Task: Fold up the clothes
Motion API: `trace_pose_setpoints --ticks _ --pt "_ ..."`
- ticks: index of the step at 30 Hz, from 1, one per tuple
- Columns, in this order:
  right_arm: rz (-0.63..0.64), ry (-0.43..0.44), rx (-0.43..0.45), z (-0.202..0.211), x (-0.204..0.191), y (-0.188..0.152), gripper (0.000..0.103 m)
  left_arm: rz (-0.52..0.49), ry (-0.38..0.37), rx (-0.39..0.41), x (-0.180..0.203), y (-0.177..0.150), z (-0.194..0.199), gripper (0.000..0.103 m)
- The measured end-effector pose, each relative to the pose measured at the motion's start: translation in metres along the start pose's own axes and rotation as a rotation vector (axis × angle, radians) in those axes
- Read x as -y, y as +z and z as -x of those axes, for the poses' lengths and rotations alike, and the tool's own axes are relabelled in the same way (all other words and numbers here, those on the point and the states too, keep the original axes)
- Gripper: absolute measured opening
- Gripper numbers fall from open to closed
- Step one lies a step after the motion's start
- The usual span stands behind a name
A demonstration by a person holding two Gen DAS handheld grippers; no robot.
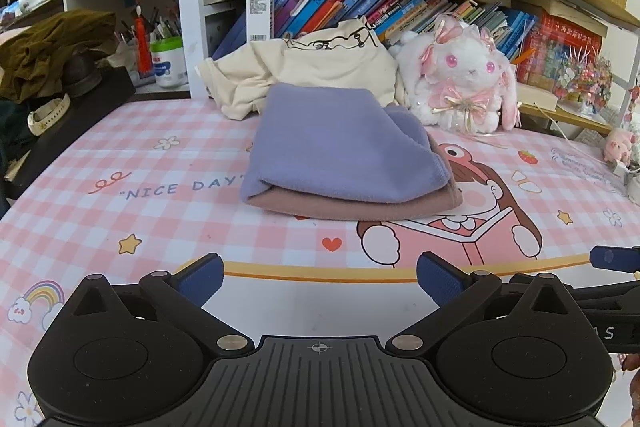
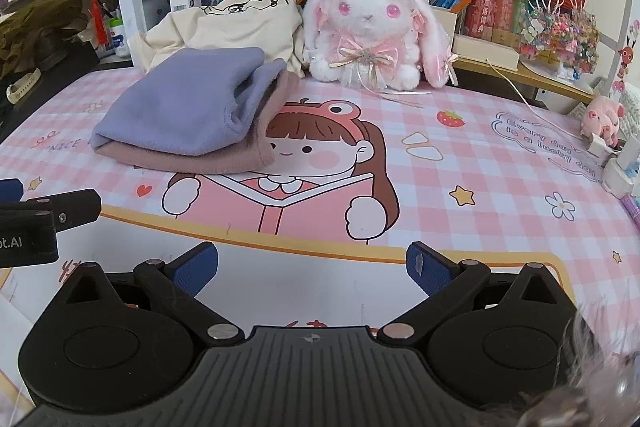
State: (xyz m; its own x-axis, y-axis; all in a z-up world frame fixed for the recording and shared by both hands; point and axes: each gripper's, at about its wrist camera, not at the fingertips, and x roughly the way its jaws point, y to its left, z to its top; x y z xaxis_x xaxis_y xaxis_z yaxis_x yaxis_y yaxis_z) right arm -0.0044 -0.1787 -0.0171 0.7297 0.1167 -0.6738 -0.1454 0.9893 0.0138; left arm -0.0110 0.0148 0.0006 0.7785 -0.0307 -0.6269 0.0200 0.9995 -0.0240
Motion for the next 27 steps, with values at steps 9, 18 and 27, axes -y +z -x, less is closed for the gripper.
trace_pose_setpoints --ticks 9,18,27 --pt "0.003 0.0 -0.006 -0.0006 -0.002 0.0001 0.102 0.003 0.0 0.004 -0.0014 0.0002 0.0004 0.103" --pt "0.008 0.003 -0.012 -0.0026 -0.0033 0.0002 0.102 0.007 -0.003 0.005 -0.0026 0.0001 0.0001 0.103" --pt "0.001 0.003 -0.027 -0.0056 -0.0032 -0.0009 0.102 0.016 -0.003 -0.006 -0.0047 -0.0005 -0.0039 0.103"
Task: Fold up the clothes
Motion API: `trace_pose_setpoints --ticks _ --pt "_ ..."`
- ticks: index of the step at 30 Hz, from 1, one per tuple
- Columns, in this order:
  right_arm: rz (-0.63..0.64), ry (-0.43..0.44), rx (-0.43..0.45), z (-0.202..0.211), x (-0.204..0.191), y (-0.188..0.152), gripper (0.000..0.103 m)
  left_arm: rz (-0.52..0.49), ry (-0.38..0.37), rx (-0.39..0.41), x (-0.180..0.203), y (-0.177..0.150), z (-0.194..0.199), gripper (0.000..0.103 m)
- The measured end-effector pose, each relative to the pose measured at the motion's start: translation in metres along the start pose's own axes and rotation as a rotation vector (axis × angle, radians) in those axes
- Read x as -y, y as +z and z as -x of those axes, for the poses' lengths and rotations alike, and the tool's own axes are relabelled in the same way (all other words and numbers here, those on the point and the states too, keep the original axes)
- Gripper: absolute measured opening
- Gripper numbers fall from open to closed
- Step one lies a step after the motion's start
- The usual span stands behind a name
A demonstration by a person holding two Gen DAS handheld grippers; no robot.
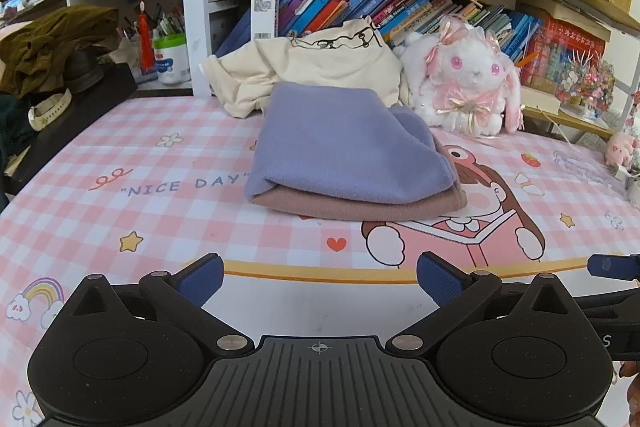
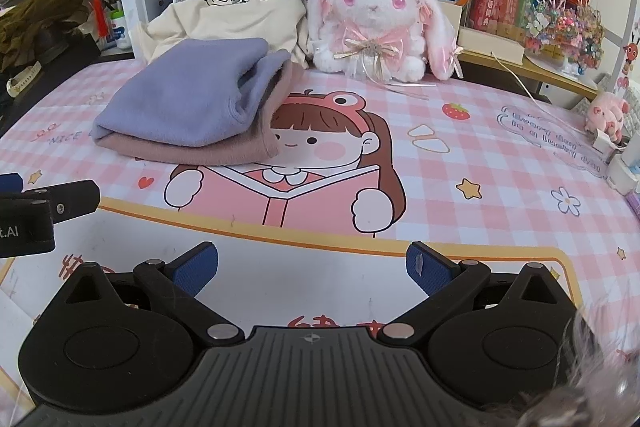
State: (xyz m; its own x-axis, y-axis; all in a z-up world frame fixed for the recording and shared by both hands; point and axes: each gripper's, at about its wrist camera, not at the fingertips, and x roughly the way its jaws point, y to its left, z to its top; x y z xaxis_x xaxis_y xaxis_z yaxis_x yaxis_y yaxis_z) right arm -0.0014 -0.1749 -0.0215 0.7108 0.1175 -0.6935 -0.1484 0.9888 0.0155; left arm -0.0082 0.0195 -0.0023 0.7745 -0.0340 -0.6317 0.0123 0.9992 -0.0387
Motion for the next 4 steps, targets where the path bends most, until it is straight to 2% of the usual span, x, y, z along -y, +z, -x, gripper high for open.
trace_pose_setpoints --ticks 4 --pt "-0.002 0.0 -0.008 -0.0016 -0.0003 -0.0005 0.102 -0.005 -0.007 -0.004 0.0006 -0.0007 -0.0011 0.103"
